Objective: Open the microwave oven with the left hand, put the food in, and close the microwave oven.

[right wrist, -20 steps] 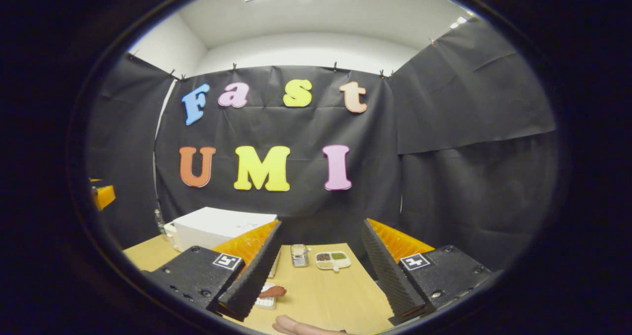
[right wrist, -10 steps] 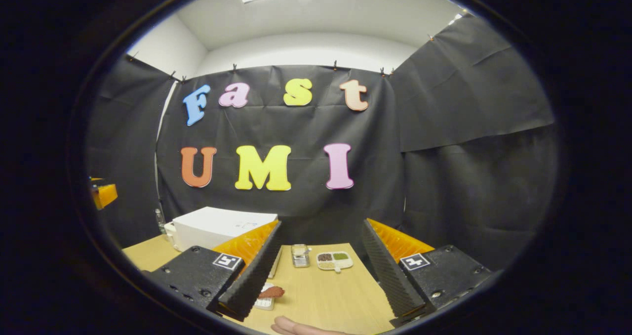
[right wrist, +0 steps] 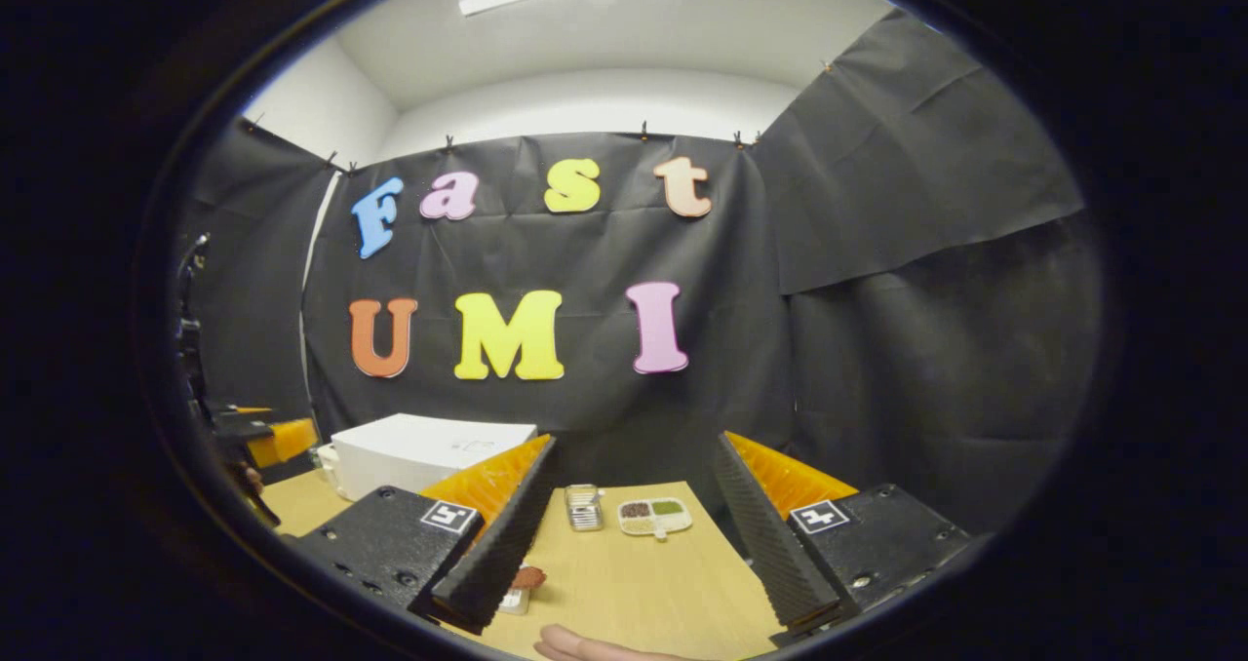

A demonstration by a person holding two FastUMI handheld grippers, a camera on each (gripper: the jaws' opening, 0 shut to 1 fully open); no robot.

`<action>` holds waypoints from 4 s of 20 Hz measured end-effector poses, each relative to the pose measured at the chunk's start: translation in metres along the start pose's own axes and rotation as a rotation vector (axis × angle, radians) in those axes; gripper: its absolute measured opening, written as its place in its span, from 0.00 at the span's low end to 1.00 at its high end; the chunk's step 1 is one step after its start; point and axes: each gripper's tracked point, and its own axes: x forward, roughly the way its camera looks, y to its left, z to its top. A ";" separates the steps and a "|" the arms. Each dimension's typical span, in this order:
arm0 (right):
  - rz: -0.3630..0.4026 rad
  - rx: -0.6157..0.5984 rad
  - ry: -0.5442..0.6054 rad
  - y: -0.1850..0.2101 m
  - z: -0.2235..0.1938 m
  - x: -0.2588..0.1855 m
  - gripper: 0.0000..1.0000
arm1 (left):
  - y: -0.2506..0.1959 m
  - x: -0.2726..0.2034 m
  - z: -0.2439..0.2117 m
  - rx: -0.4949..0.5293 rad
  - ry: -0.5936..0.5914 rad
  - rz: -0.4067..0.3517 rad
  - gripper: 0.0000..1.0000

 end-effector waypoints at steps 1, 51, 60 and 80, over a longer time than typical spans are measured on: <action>-0.002 0.005 0.000 -0.004 -0.001 0.000 1.00 | -0.003 0.015 -0.011 -0.014 0.011 -0.006 0.96; 0.084 -0.041 0.080 0.002 -0.037 -0.050 1.00 | 0.014 0.044 -0.195 0.003 0.129 -0.134 0.12; 0.138 -0.057 0.105 0.041 -0.049 -0.052 0.95 | 0.148 -0.065 -0.217 -0.001 0.198 0.036 0.50; 0.217 -0.083 0.328 0.104 -0.123 0.039 0.95 | 0.204 -0.141 -0.063 -0.042 -0.031 0.238 0.92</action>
